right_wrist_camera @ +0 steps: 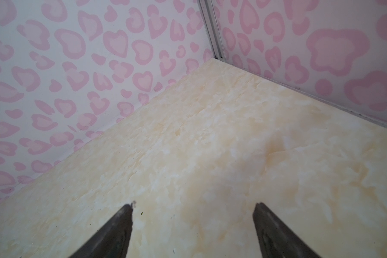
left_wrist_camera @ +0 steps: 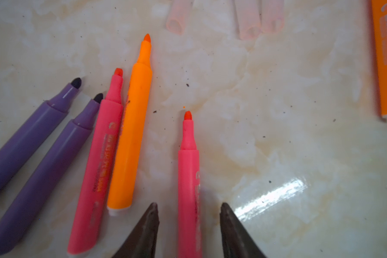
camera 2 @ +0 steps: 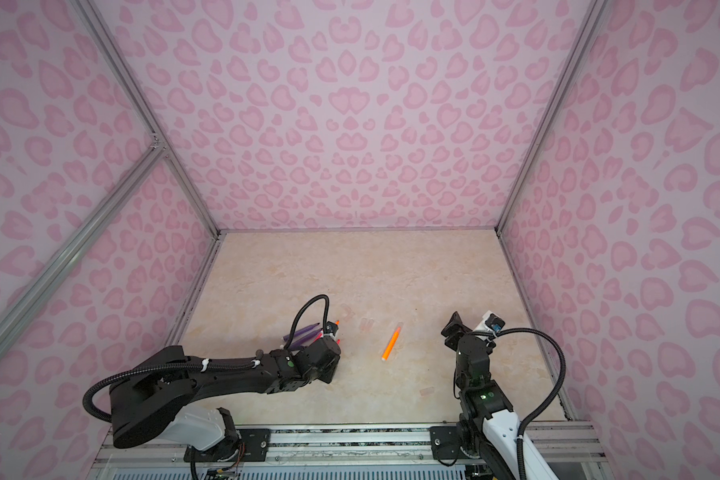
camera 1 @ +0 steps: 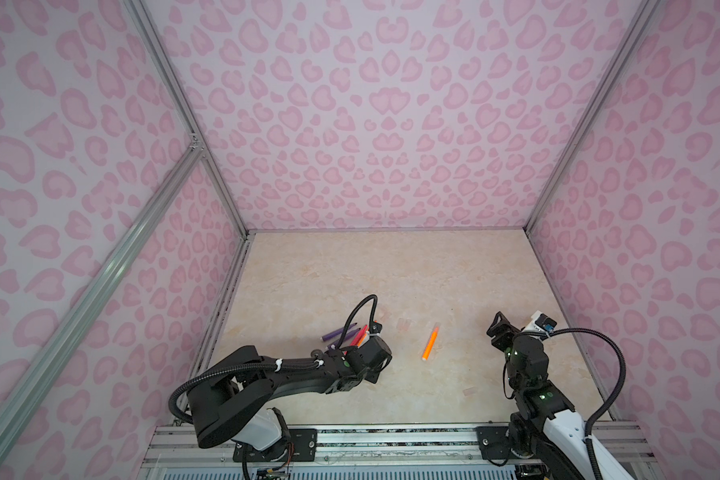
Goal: Insert the pens into the pen caps
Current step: 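Grasp the pink marker beside the pen pile with the left gripper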
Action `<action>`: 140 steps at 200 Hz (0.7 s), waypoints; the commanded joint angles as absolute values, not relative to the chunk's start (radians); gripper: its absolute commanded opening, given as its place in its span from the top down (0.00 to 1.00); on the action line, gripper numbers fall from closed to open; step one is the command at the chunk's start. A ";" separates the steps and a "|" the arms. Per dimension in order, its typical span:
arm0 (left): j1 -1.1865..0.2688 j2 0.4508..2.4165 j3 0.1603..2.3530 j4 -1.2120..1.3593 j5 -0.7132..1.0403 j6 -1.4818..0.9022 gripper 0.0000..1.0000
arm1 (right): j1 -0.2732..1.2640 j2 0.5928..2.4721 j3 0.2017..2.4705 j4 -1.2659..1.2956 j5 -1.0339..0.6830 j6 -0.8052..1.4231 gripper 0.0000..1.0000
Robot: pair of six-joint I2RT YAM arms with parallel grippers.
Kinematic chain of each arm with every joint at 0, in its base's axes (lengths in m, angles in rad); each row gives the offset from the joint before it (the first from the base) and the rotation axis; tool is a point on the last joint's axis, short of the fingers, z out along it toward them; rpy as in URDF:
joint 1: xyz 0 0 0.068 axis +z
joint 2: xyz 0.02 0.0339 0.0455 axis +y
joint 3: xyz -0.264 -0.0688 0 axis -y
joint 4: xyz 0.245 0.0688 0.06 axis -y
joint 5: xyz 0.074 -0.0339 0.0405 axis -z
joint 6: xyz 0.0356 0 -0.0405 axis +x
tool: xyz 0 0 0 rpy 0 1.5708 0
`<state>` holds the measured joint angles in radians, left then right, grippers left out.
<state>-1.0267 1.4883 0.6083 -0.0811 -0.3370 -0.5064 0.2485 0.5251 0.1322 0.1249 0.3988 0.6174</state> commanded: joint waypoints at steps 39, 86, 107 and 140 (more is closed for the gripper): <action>-1.025 1.529 0.623 -0.069 -0.327 -0.518 0.57 | 0.249 0.511 0.121 0.121 0.400 0.615 0.14; -1.027 1.521 0.615 -0.067 -0.322 -0.529 0.80 | 0.250 0.503 0.120 0.120 0.402 0.614 0.14; -1.027 1.497 0.610 -0.069 -0.334 -0.529 0.91 | 0.250 0.502 0.119 0.118 0.403 0.614 0.14; -1.028 1.450 0.611 -0.071 -0.408 -0.532 0.97 | 0.250 0.480 0.113 0.111 0.402 0.614 0.14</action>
